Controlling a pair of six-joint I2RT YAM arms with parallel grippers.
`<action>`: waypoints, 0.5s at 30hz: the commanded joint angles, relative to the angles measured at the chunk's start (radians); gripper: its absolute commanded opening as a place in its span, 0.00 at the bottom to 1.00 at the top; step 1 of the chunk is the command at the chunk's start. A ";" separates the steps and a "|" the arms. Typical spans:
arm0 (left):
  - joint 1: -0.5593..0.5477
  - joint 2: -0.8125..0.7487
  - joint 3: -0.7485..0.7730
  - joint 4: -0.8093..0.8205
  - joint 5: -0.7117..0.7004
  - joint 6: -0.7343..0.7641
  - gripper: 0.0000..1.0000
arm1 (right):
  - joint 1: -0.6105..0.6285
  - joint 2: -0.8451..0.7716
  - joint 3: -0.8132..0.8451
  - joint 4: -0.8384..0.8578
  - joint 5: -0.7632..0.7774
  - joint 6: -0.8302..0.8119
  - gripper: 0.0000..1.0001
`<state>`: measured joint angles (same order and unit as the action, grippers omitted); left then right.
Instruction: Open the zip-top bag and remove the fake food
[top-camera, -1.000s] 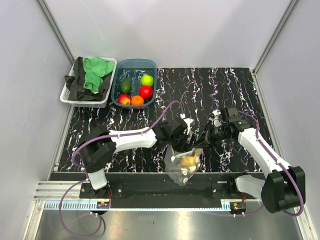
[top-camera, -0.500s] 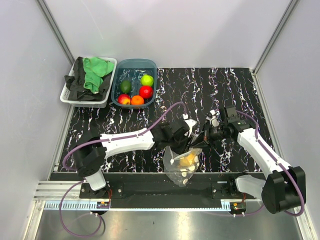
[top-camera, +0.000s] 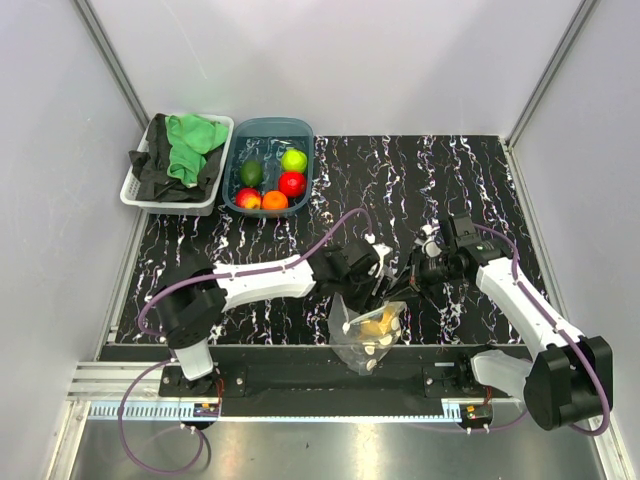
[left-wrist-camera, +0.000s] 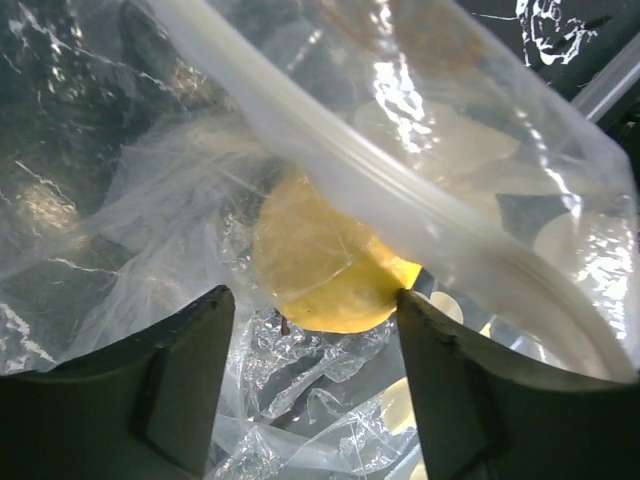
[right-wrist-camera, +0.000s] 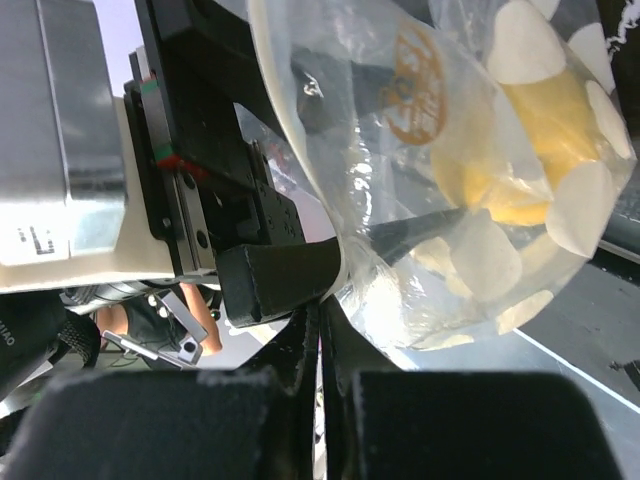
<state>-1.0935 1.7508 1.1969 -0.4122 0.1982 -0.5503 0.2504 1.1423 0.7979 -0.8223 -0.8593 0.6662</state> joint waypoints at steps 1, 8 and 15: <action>-0.057 0.039 0.070 0.066 0.122 0.052 0.72 | 0.001 -0.015 0.015 0.149 0.009 0.026 0.00; -0.068 0.078 0.104 0.064 0.210 0.062 0.69 | 0.001 -0.006 0.018 0.149 0.016 0.021 0.00; -0.052 0.024 0.101 -0.022 -0.040 0.046 0.73 | 0.001 0.017 0.044 0.167 -0.012 -0.002 0.00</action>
<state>-1.0931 1.8027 1.2518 -0.4427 0.2260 -0.5545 0.2485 1.1366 0.7975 -0.8661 -0.8207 0.6498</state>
